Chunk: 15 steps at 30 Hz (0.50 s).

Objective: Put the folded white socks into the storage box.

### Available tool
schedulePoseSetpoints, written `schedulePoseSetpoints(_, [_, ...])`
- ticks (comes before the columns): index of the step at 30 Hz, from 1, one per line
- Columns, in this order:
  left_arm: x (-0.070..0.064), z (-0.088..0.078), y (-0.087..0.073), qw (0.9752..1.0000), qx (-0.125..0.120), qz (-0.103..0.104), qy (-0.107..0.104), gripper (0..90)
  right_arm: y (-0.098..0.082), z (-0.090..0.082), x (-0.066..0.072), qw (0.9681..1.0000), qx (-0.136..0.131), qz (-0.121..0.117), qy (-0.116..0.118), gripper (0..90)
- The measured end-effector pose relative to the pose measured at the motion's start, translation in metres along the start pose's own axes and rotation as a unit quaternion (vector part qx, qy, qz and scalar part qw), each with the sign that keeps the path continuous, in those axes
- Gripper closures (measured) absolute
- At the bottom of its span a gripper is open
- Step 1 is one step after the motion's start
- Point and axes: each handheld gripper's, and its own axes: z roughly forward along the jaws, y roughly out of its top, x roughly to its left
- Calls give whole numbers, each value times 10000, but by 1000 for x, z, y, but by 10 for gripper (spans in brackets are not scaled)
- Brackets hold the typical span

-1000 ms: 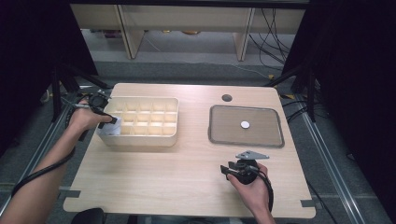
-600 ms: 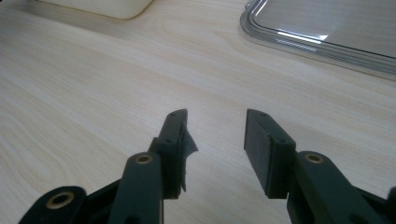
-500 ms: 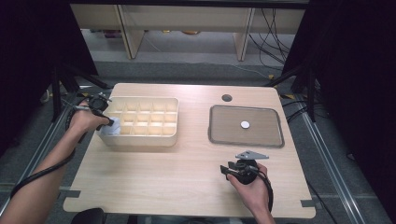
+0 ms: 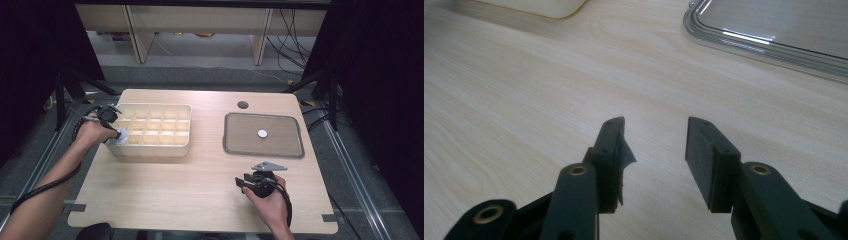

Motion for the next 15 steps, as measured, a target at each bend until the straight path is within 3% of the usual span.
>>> schedulePoseSetpoints(8, [2, 7, -1, 9997, 233, -26, 3, 788, -1, 0, -1, 10000, -17, -56, -17, 602])
schedulePoseSetpoints(10, [2, 10, -3, 9999, 150, -28, 13, 790, -1, 0, -1, 10000, -15, -60, -20, 602])
schedulePoseSetpoints(11, [3, 9, -1, 9995, 300, 72, 33, 791, -1, 0, -1, 10000, -9, -87, -27, 602])
schedulePoseSetpoints(13, [1, 10, -2, 9993, 354, -71, -5, 792, -1, 1, 0, 10000, 24, -22, 3, 602])
schedulePoseSetpoints(14, [3, 10, -1, 9992, 393, 70, 14, 792, -1, 1, 0, 10000, 20, -25, 7, 602])
schedulePoseSetpoints(15, [3, 10, -1, 9992, 393, 70, 14, 793, -1, 1, 0, 10000, 20, -25, 7, 602])
